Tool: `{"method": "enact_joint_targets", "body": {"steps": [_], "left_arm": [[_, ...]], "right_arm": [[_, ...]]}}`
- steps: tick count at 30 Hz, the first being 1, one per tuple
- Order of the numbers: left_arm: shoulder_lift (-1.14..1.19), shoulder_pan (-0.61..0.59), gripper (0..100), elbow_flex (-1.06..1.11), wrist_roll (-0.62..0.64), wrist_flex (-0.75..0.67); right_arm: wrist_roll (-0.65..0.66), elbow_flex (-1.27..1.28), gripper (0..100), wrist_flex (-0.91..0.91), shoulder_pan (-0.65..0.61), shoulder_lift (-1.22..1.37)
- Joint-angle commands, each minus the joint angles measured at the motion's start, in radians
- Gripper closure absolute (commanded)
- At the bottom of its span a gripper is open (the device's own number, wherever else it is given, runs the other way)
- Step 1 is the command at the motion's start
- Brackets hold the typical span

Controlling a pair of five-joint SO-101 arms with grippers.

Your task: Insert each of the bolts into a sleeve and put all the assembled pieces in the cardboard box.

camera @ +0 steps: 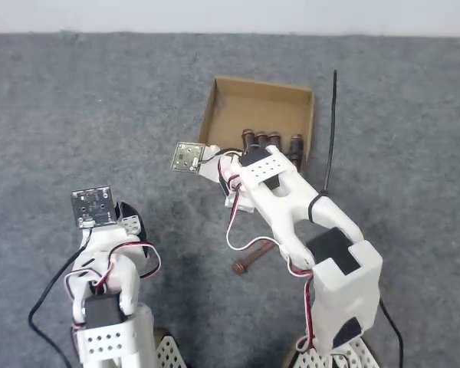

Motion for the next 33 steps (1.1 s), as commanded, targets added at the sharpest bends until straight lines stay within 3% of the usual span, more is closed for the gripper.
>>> {"method": "enact_joint_targets", "body": {"steps": [1,7,12,18,33], "left_arm": [[-0.009,0.002,97,-0.012,-0.009,-0.023],[-0.009,0.002,97,-0.012,-0.009,-0.023],[-0.009,0.002,97,-0.012,-0.009,-0.023],[-0.009,0.002,97,-0.012,-0.009,-0.023],[-0.009,0.005,97,-0.012,-0.009,-0.023]], "right_arm": [[0.012,-0.034,96.7,-0.004,0.018,0.001],[0.008,-0.114,96.9,0.16,0.022,-0.001],[-0.158,-0.199,99.2,0.26,0.044,-0.002],[-0.267,-0.221,99.1,0.338,0.101,-0.041],[-0.565,0.184,99.1,0.34,0.14,-0.446]]}}
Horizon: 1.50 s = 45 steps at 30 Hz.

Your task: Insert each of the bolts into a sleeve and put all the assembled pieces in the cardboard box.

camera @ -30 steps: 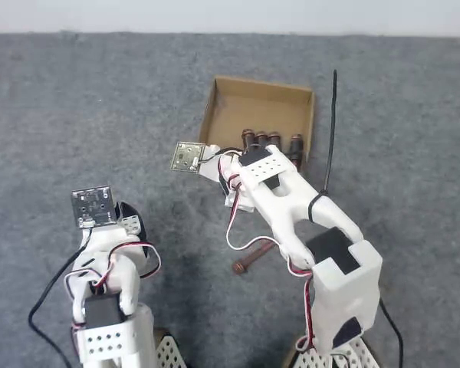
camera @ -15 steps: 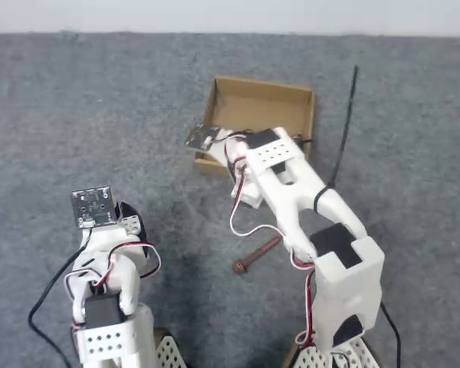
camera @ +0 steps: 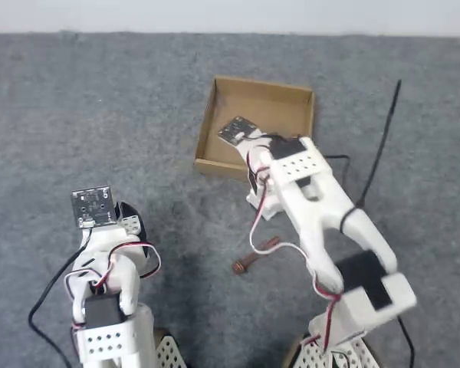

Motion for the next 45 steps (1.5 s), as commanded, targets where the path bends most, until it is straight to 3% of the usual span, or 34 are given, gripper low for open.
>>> {"method": "enact_joint_targets", "body": {"steps": [1,14,22,26,29,32,41,45], "left_arm": [[-0.009,0.005,97,-0.012,-0.008,-0.023],[-0.012,0.023,98,-0.012,0.002,-0.02],[-0.009,0.092,98,-0.044,-0.005,-0.014],[-0.008,0.11,98,-0.177,-0.006,0.091],[-0.006,0.19,98,-0.291,-0.031,0.199],[0.014,0.252,98,-0.343,-0.038,0.21],[0.523,0.287,97,-0.633,-0.035,0.184],[0.753,0.354,97,-0.785,-0.034,0.245]], "right_arm": [[-0.061,0.069,99.1,0.004,0.028,-0.156],[-0.163,0.517,99.1,-0.213,0.269,-0.43],[-0.164,0.654,99.1,-0.223,0.418,-0.549],[-0.16,0.706,99.1,-0.277,0.499,-0.587],[-0.16,0.732,99.1,-0.305,0.532,-0.598],[-0.16,0.732,99.1,-0.306,0.539,-0.599],[-0.16,0.733,99.1,-0.308,0.535,-0.593],[-0.16,0.733,99.1,-0.308,0.538,-0.591]]}}
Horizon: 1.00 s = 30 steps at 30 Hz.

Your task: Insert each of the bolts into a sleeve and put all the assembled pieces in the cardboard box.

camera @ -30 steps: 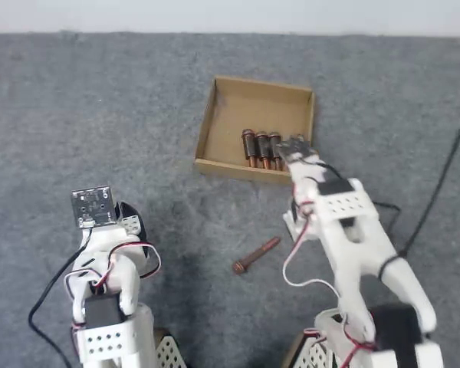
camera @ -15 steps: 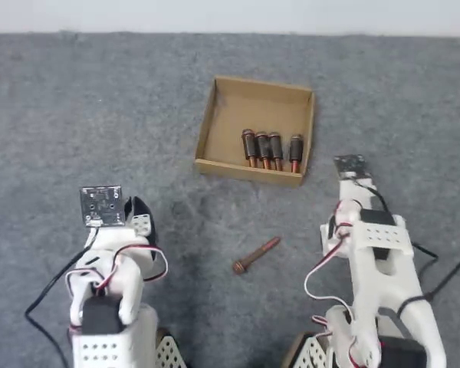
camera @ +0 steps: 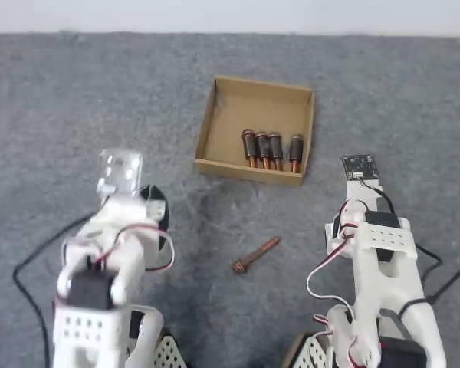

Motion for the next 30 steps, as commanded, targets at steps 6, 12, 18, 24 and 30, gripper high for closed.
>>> {"method": "enact_joint_targets", "body": {"steps": [6,12,18,24,30], "left_arm": [[0.43,0.288,97,-0.24,-0.008,0.12],[0.457,0.591,97,-0.148,-0.008,0.114],[0.457,0.718,95,0.008,-0.008,-0.104],[0.463,0.717,79,0.104,-0.008,-0.147],[0.466,0.713,77,0.108,-0.015,-0.163]], "right_arm": [[0.0,-0.006,99.1,-0.013,0.01,-0.039],[0.0,-0.006,99.1,-0.015,0.012,-0.039],[0.0,-0.006,99.1,-0.015,0.012,-0.039],[0.0,-0.006,99.1,-0.015,0.012,-0.039],[0.04,-0.005,99.1,-0.015,0.01,-0.039]]}}
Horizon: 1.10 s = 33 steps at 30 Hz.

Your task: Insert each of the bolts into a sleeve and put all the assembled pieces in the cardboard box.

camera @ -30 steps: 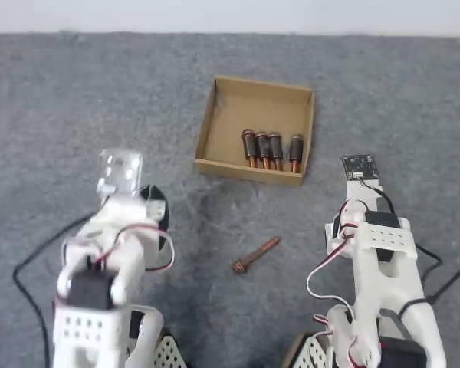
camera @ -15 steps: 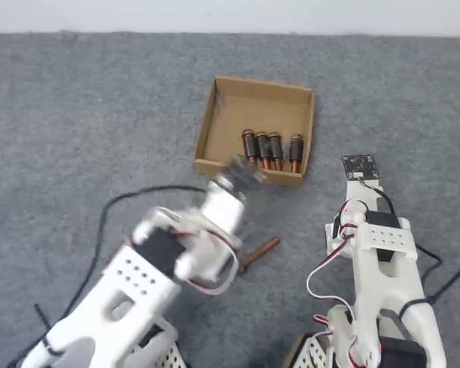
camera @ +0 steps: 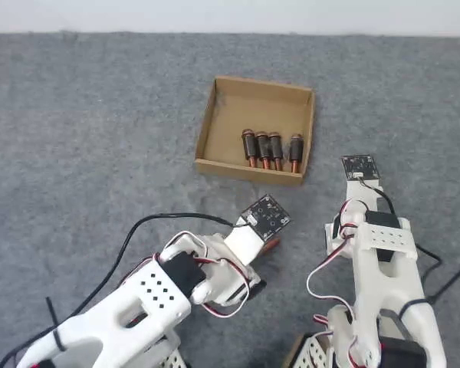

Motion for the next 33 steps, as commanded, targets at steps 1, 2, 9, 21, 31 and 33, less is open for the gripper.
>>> {"method": "enact_joint_targets", "body": {"steps": [1,2,9,21,31,33], "left_arm": [[0.006,-0.002,77,-0.005,-0.012,-0.052],[0.006,-0.009,77,0.007,-0.012,-0.068],[0.006,-0.117,77,0.042,-0.1,-0.141],[0.184,-0.12,77,-0.039,-0.068,-0.157],[0.525,-0.12,77,-0.206,-0.02,-0.15],[0.563,-0.121,78,-0.223,-0.018,-0.147]], "right_arm": [[0.041,-0.005,99.1,-0.013,0.01,-0.039],[0.044,-0.005,99.1,-0.013,0.01,-0.039],[0.051,-0.005,99.1,-0.013,0.004,-0.039],[0.051,-0.005,99.1,-0.013,0.002,-0.039],[0.051,-0.005,99.1,-0.015,0.002,-0.039],[0.051,-0.005,99.1,-0.015,0.002,-0.039]]}}
